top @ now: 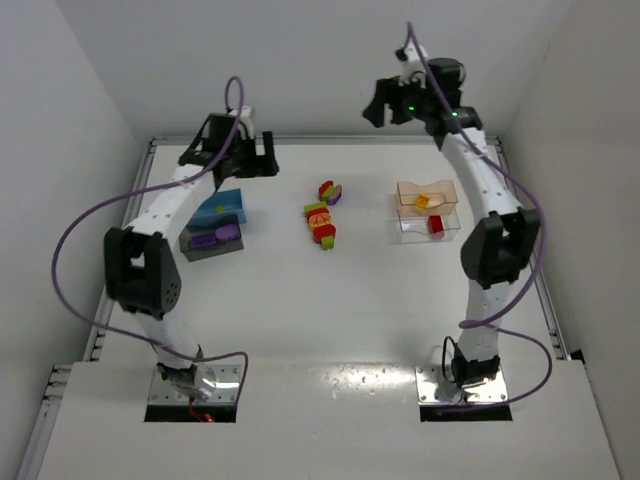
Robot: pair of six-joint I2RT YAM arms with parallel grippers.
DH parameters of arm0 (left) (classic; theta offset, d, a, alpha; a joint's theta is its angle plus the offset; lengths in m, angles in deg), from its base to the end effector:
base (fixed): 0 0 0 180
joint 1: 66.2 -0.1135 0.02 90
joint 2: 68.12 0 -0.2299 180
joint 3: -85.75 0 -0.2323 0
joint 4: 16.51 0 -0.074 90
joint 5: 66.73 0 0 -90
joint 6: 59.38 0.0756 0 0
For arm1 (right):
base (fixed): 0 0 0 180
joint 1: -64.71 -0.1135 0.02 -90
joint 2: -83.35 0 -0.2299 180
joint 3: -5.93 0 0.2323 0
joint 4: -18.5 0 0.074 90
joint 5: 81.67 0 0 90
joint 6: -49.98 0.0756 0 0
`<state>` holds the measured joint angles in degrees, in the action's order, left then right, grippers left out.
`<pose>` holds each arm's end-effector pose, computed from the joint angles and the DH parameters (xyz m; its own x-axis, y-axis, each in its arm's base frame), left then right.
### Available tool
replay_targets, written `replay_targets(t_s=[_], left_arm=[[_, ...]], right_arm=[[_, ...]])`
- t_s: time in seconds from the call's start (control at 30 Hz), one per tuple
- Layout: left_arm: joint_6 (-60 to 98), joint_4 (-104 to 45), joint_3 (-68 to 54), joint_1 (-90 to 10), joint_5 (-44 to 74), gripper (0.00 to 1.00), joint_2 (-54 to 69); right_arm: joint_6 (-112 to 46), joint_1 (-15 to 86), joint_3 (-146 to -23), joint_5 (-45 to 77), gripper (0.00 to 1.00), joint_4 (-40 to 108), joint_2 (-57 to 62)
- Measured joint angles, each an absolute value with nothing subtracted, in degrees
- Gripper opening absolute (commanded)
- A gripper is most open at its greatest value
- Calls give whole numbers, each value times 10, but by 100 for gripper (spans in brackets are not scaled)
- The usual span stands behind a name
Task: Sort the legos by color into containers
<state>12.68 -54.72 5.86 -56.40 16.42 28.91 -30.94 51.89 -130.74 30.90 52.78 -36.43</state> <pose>0.3946 -0.0773 0.2684 -0.6211 -0.2031 -0.7569 0.0776 0.9452 -0.3172 0.4750 0.1378 0.3375 -0.3765 0.0638 -0.9242 -0.5090 0.8193 0.2639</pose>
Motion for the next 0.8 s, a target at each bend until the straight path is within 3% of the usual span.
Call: replay_targets(t_s=[0.17, 0.4, 0.8], left_arm=[[143, -547, 209, -498, 175, 100, 438], [187, -571, 427, -426, 171, 100, 644], [231, -619, 464, -397, 158, 100, 737]], right_arm=[[-357, 598, -1163, 293, 78, 611, -287], [-392, 632, -1018, 293, 78, 688, -229], [-416, 676, -999, 297, 78, 699, -143]])
